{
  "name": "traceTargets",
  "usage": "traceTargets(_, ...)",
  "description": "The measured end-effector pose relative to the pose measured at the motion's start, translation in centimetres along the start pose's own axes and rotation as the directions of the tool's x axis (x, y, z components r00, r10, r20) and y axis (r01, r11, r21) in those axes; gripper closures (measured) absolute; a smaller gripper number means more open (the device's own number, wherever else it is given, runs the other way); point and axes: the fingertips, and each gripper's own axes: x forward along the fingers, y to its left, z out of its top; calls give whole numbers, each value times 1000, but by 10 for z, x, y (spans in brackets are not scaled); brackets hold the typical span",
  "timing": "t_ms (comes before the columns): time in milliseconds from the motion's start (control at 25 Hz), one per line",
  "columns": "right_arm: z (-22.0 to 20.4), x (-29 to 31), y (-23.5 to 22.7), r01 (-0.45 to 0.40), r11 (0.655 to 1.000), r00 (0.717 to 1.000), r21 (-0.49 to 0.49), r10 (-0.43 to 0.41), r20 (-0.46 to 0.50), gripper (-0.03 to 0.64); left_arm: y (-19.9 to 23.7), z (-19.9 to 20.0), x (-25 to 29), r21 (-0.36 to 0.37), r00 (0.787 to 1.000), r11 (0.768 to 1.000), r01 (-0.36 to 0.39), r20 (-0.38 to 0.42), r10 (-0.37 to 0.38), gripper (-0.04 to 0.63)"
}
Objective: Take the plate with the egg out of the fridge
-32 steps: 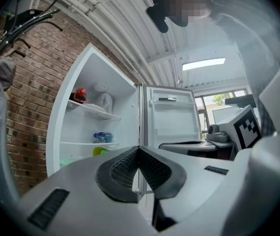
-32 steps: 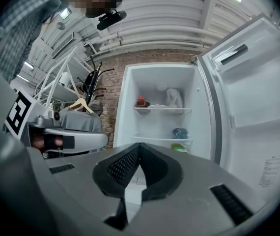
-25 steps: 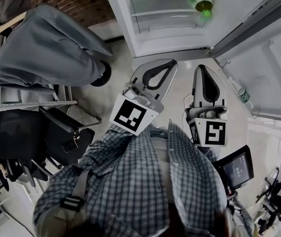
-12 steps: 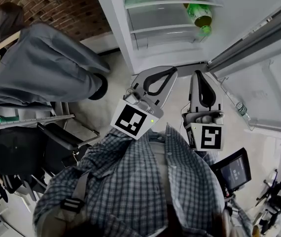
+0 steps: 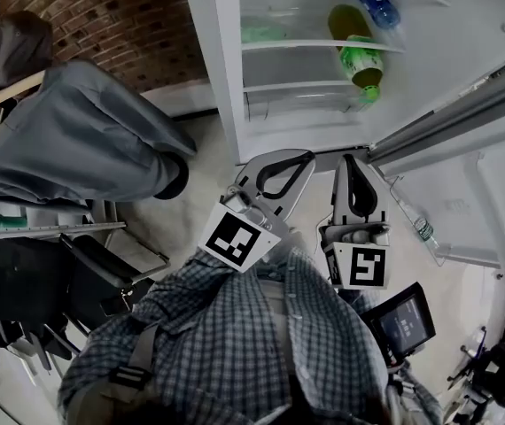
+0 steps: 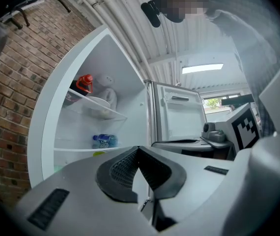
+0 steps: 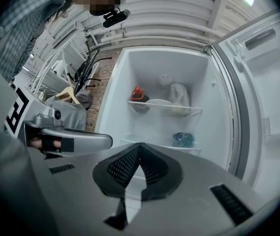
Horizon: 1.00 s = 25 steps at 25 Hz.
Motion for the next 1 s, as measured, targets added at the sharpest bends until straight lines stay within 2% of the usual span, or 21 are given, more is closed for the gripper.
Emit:
traceTargets(440, 3, 31, -12, -58, 998, 998, -21, 58, 23, 612, 22, 2, 26, 6, 999, 999, -46, 17, 46, 589)
traceTargets(680, 9, 55, -46, -57, 997, 998, -45, 58, 32, 612, 30, 6, 61, 3, 998, 999, -50, 27, 50, 589)
traceTargets(1000, 28, 97, -84, -110, 990, 989, -87, 118, 93, 612, 56, 19, 107, 17, 992, 993, -117, 50, 116, 589)
